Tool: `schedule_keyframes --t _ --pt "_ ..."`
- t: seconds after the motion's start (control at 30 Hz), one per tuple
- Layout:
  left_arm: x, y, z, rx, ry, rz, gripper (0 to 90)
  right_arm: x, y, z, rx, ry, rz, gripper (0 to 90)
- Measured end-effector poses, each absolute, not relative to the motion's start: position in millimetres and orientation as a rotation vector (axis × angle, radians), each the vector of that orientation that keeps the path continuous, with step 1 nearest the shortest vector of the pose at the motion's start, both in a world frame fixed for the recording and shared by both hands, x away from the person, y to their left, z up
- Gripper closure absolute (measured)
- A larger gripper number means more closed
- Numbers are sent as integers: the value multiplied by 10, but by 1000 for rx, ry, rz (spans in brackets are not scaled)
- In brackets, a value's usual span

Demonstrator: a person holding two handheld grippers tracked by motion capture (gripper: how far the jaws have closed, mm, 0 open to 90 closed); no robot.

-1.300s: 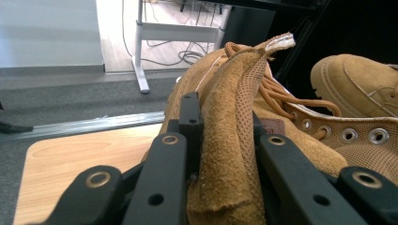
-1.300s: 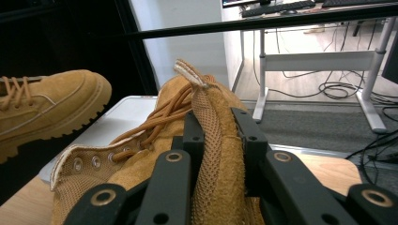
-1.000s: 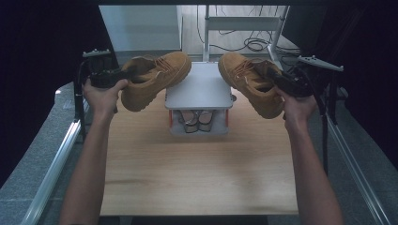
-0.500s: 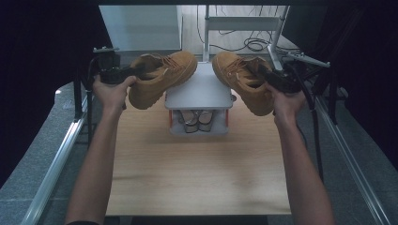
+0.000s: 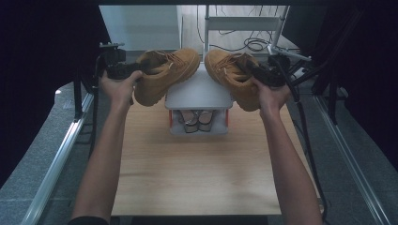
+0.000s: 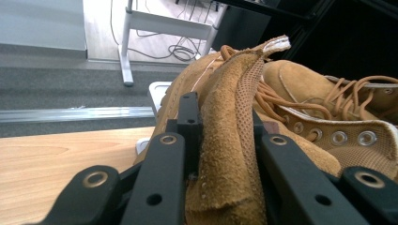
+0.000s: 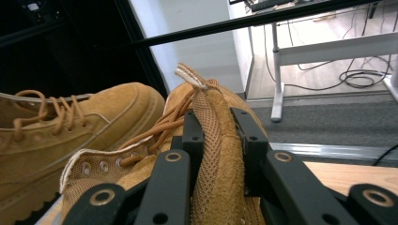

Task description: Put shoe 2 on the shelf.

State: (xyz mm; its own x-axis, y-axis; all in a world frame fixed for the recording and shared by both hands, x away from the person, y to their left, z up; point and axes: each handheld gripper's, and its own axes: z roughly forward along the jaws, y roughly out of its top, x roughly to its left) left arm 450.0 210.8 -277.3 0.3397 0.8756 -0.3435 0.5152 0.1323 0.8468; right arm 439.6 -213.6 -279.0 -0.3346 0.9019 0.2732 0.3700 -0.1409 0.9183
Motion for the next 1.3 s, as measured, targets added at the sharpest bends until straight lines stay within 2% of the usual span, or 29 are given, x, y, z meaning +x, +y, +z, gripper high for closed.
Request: schedule_keyframes --t 0.33,0.53,0.63,0.7,0.93,1.13,1.3 --pt "4645 2050 -2788 1486 1354 399 765 4613 -1886 -2809 1478 1620 1527 777" --pt "4724 2018 -2909 1474 1376 353 754 4704 -1819 -2903 1521 1623 1539 770" --pt "4780 2043 -3020 1459 1376 286 746 4721 -1804 -2891 1512 1642 1523 754" --pt "4799 2053 -3029 1445 1365 267 722 4743 -1803 -2881 1498 1676 1515 723" --pt "4862 1981 -2969 1551 1313 300 641 4866 -1942 -2881 1471 1751 1497 667" --pt "4888 2070 -3023 1554 1277 275 524 4926 -2019 -2886 1431 1790 1466 614" --pt "4876 2051 -2995 1573 1240 306 427 4920 -2060 -2898 1397 1800 1457 515"
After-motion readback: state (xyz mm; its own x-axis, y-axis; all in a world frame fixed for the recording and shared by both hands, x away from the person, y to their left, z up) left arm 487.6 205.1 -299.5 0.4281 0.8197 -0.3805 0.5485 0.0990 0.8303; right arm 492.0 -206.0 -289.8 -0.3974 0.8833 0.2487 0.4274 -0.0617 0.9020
